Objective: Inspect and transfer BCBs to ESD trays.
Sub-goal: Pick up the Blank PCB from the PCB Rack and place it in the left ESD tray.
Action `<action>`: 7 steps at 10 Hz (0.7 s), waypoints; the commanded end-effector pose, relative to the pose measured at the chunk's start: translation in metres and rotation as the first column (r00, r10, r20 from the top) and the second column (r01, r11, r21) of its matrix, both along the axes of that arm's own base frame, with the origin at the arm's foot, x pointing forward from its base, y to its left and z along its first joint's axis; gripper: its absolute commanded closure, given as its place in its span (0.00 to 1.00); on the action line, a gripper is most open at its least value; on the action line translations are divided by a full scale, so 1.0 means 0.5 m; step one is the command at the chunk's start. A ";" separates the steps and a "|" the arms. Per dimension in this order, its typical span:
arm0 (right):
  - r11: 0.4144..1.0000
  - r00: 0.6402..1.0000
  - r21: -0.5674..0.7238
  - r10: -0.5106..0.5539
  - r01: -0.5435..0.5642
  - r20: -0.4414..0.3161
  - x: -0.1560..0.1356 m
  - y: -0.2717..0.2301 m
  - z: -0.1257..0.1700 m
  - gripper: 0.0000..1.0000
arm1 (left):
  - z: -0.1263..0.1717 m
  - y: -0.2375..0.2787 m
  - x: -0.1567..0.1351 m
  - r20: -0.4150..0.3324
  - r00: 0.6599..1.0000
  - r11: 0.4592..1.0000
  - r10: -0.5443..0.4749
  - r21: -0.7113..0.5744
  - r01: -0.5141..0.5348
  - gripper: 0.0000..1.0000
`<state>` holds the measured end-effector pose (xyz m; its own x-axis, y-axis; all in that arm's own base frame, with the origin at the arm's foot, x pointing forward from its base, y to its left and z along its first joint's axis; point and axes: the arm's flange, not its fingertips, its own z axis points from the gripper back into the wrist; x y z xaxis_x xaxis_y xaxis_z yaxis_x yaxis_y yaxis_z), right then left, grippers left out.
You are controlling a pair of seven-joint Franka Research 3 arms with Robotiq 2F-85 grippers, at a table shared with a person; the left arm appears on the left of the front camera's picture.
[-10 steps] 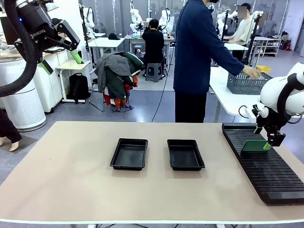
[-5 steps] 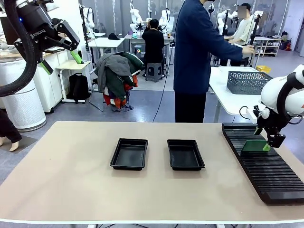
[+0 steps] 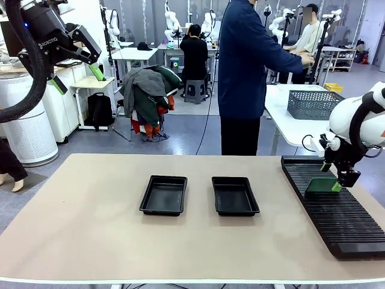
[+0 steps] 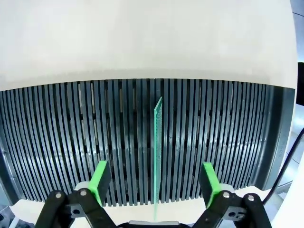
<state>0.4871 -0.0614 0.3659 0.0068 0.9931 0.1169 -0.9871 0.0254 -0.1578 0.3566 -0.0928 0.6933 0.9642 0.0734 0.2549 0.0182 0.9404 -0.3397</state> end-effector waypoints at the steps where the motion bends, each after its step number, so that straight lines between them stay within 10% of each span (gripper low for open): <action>1: 0.999 1.000 0.007 0.031 -0.031 0.002 0.007 -0.012 -0.009 0.09 | -0.004 0.002 0.002 0.004 1.000 1.000 -0.005 0.000 0.005 0.00; 7: 0.998 0.998 -0.011 0.054 -0.054 0.034 0.012 -0.015 -0.016 0.42 | -0.004 0.002 0.002 0.004 1.000 1.000 -0.005 0.000 0.005 0.00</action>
